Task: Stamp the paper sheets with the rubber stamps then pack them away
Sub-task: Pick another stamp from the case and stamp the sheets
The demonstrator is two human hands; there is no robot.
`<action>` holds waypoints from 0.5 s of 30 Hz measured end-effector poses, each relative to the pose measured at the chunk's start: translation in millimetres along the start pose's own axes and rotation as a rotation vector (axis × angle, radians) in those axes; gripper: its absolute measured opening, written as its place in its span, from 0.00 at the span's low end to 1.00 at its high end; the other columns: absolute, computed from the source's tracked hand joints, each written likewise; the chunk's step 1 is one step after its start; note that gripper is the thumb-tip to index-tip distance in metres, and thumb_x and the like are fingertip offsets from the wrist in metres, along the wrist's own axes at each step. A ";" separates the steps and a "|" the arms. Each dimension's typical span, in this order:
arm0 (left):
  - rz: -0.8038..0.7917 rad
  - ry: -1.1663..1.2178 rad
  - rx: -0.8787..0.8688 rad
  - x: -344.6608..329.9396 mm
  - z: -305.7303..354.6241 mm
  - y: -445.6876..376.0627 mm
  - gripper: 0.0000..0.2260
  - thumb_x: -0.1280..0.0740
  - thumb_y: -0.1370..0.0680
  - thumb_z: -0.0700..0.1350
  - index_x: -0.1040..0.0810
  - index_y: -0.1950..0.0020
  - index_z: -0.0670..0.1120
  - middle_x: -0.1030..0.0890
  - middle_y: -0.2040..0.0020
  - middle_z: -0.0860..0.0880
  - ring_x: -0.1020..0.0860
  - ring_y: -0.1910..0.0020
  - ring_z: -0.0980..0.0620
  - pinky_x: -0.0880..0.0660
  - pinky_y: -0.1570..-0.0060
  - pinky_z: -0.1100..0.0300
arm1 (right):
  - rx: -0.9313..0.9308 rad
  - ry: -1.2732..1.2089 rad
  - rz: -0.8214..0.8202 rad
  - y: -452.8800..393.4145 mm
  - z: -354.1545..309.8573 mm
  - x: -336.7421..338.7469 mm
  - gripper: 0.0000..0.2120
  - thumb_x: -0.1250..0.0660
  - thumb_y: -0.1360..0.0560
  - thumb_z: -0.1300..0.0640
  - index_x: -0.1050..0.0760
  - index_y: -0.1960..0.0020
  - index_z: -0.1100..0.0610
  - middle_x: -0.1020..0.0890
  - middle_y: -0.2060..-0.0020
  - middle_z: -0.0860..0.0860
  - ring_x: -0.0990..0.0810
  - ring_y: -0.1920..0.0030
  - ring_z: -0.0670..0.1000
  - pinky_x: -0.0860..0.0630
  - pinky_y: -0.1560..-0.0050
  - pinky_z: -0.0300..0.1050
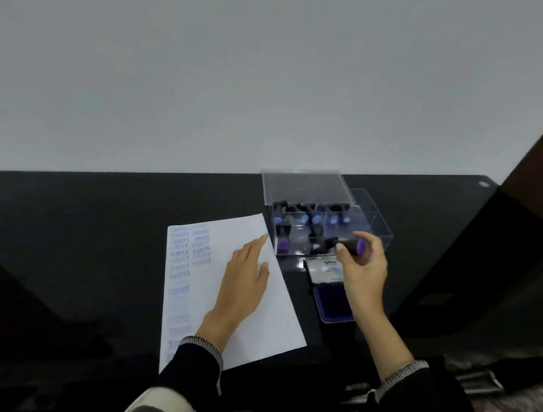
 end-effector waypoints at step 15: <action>0.001 -0.128 -0.018 -16.8 -0.1 -2.3 0.24 0.42 0.18 0.46 0.44 0.23 0.55 0.32 0.27 0.54 0.35 0.30 0.55 0.41 0.30 0.59 | 0.018 0.326 -0.311 -67.9 -7.1 -35.3 0.12 0.33 0.24 0.55 0.29 0.43 0.54 0.23 0.48 0.55 0.22 0.52 0.52 0.24 0.51 0.44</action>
Point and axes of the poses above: each hand's wrist, its own y-axis away from the middle knuckle, its own x-axis out of the back of the hand, z = x × y, the point moved 3 cm from there along -y, towards the middle knuckle
